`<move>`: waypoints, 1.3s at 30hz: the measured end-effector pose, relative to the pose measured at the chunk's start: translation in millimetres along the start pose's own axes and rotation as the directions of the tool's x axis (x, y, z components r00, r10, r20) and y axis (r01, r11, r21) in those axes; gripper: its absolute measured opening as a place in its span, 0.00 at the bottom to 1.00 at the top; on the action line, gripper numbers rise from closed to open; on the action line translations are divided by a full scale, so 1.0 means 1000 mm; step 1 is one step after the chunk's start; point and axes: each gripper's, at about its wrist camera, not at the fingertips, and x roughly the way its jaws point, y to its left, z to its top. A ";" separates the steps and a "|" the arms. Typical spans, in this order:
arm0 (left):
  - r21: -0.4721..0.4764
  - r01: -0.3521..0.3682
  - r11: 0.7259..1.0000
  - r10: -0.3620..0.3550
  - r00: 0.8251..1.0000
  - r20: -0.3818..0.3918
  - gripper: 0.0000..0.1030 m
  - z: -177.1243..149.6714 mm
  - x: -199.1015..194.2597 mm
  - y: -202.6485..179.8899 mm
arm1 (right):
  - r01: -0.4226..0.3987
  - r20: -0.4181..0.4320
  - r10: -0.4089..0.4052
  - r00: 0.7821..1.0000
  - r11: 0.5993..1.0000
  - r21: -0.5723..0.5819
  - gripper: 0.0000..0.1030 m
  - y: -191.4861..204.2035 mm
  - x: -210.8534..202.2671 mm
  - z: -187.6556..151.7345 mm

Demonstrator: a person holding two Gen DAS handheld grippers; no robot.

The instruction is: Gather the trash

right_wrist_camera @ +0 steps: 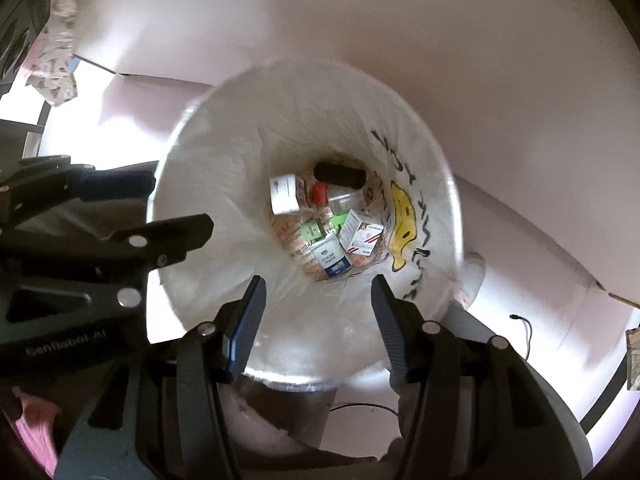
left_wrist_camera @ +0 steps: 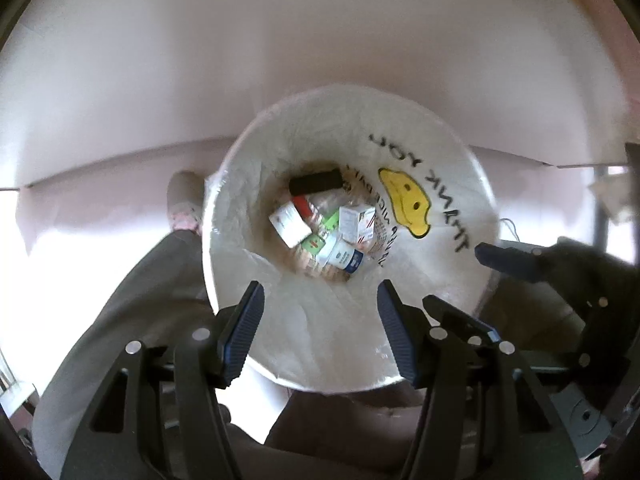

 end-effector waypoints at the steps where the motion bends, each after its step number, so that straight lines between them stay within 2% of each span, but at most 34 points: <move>1: 0.012 -0.005 1.000 0.004 1.000 0.021 0.59 -0.003 -0.008 -0.002 | 0.000 0.013 0.000 1.000 1.000 -0.005 0.54 0.002 -0.009 -0.002; 7: 0.045 -0.054 0.998 0.046 0.985 0.164 0.60 -0.016 -0.059 -0.008 | 0.008 0.107 -0.005 0.994 0.999 -0.033 0.54 0.012 -0.056 -0.019; 11: 0.062 -0.082 0.995 0.063 0.963 0.262 0.63 -0.031 -0.095 -0.015 | 0.026 0.166 -0.017 0.986 0.998 -0.052 0.57 0.020 -0.087 -0.028; 17: 0.086 -0.122 0.989 0.079 0.918 0.389 0.68 -0.055 -0.144 -0.028 | 0.061 0.265 -0.040 0.963 0.995 -0.073 0.59 0.031 -0.137 -0.050; 19: 0.092 -0.134 0.987 0.083 0.901 0.425 0.72 -0.061 -0.159 -0.032 | 0.069 0.294 -0.046 0.955 0.995 -0.068 0.63 0.034 -0.153 -0.057; 23: 0.102 -0.158 0.982 0.085 0.859 0.506 0.77 -0.083 -0.193 -0.041 | 0.083 0.357 -0.060 0.932 0.995 -0.049 0.68 0.038 -0.187 -0.072; 25: 0.100 -0.169 0.981 0.090 0.838 0.538 0.81 -0.095 -0.210 -0.046 | 0.100 0.395 -0.077 0.916 0.994 -0.037 0.71 0.041 -0.208 -0.082; 28: 0.087 -0.165 0.982 0.087 0.819 0.567 0.86 -0.107 -0.230 -0.047 | 0.143 0.458 -0.118 0.881 0.990 -0.019 0.77 0.046 -0.236 -0.096; 31: 0.071 -0.170 0.983 0.089 0.775 0.626 0.90 -0.125 -0.251 -0.047 | 0.170 0.516 -0.145 0.844 0.985 -0.001 0.78 0.052 -0.260 -0.110; 34: 0.044 -0.221 0.974 0.130 0.711 0.691 0.93 -0.145 -0.273 -0.050 | 0.169 0.565 -0.149 0.812 0.985 0.017 0.81 0.056 -0.278 -0.125; 37: 0.026 -0.266 0.964 0.162 0.661 0.732 0.94 -0.164 -0.287 -0.053 | 0.198 0.619 -0.178 0.765 0.979 0.036 0.83 0.066 -0.298 -0.143; 39: 0.025 -0.285 0.958 0.170 0.636 0.752 0.94 -0.176 -0.295 -0.057 | 0.228 0.647 -0.206 0.734 0.972 0.052 0.85 0.075 -0.306 -0.153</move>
